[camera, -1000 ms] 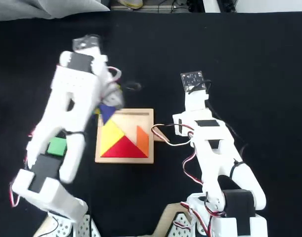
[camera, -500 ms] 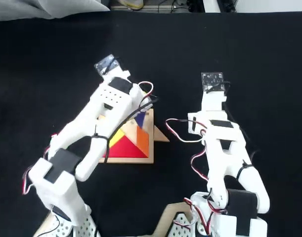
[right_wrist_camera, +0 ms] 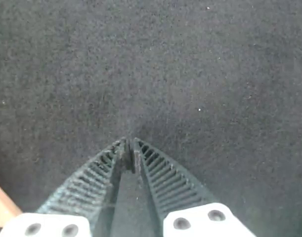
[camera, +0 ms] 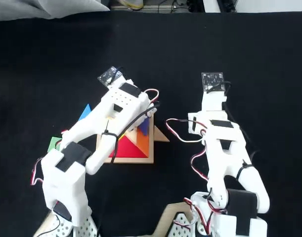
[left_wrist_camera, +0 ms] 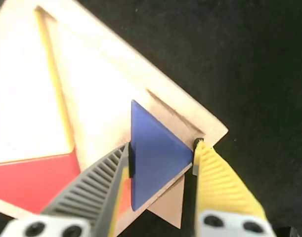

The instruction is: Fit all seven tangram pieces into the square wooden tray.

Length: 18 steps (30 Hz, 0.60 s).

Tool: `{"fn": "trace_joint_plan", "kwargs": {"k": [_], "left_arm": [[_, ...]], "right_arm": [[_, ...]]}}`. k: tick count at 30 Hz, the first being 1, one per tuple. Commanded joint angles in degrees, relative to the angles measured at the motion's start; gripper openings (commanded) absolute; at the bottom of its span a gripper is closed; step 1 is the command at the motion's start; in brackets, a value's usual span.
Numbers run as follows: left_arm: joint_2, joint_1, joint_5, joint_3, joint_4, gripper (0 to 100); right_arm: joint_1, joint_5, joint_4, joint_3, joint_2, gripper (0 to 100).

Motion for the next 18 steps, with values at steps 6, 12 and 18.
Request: {"fn": "trace_joint_plan", "kwargs": {"k": [6,12,18], "left_arm": [[-0.62,0.31,0.62,-4.44,-1.05,28],[-0.62,-0.04,0.44,-4.18,-0.7,31],[-1.23,-0.57,-0.53,-4.18,-0.62,31]], "right_arm": [[0.62,0.0,0.09,-2.42,-3.12,1.5],[0.53,0.0,0.09,-2.42,-3.12,1.5],[0.53,0.0,0.09,-2.42,-3.12,1.5]]}}
